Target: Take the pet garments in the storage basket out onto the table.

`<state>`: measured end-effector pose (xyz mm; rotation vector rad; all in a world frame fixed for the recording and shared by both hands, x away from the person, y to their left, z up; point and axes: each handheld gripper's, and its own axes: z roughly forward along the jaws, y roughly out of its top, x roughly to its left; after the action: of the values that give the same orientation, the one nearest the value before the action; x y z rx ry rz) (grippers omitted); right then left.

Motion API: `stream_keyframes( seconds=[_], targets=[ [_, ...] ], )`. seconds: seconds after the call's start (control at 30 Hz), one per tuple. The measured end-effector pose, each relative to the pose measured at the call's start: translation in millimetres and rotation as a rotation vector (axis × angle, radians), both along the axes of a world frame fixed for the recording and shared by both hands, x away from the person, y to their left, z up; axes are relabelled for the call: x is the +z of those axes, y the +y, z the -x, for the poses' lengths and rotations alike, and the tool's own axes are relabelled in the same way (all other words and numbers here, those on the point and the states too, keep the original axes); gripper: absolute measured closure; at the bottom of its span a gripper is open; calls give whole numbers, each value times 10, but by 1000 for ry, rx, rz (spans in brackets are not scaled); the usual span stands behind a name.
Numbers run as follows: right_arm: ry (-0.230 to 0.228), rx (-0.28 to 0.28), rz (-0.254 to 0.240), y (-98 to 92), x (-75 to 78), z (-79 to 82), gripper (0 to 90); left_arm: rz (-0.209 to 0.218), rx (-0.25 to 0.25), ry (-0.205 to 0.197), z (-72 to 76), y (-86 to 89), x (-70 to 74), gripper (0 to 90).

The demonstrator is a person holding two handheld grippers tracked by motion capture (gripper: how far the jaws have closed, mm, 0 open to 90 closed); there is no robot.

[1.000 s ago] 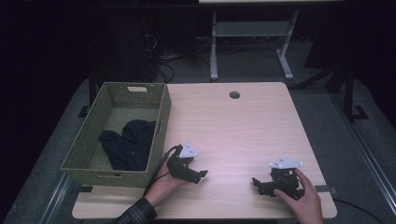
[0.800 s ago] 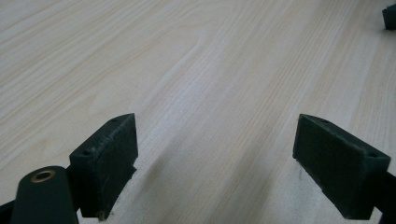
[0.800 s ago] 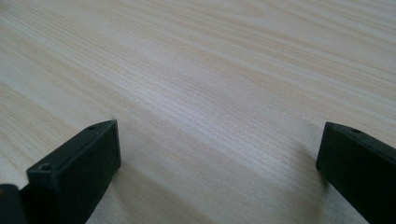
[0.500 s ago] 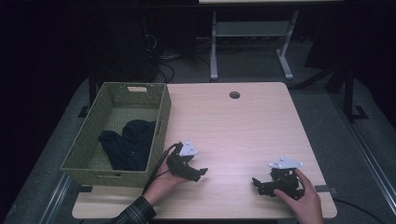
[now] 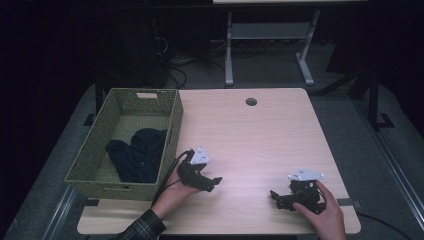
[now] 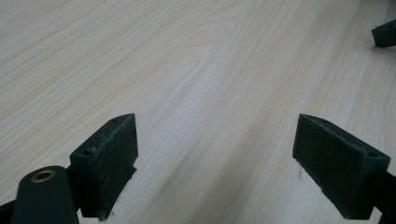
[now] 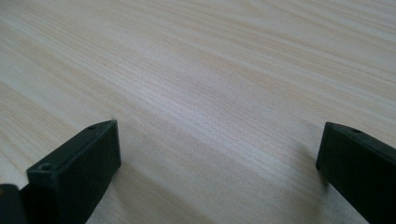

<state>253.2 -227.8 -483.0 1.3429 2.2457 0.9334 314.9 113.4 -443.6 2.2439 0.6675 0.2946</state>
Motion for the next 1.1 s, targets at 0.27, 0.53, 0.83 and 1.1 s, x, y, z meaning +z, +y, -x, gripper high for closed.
stream_keyframes(
  seconds=[0.27, 0.53, 0.83, 1.1],
  targets=[
    [0, 0, 0, 0, 0, 0, 0, 10, -5, -8, -9, 6, 52, 136],
    [0, 0, 0, 0, 0, 0, 0, 15, -8, -9, -22, 11, 100, 137],
    [0, 0, 0, 0, 0, 0, 0, 26, -13, -11, -33, 10, 155, 137],
    [0, 0, 0, 1, 0, 0, 0, 37, -11, -16, -52, 23, 217, 137]
  ],
)
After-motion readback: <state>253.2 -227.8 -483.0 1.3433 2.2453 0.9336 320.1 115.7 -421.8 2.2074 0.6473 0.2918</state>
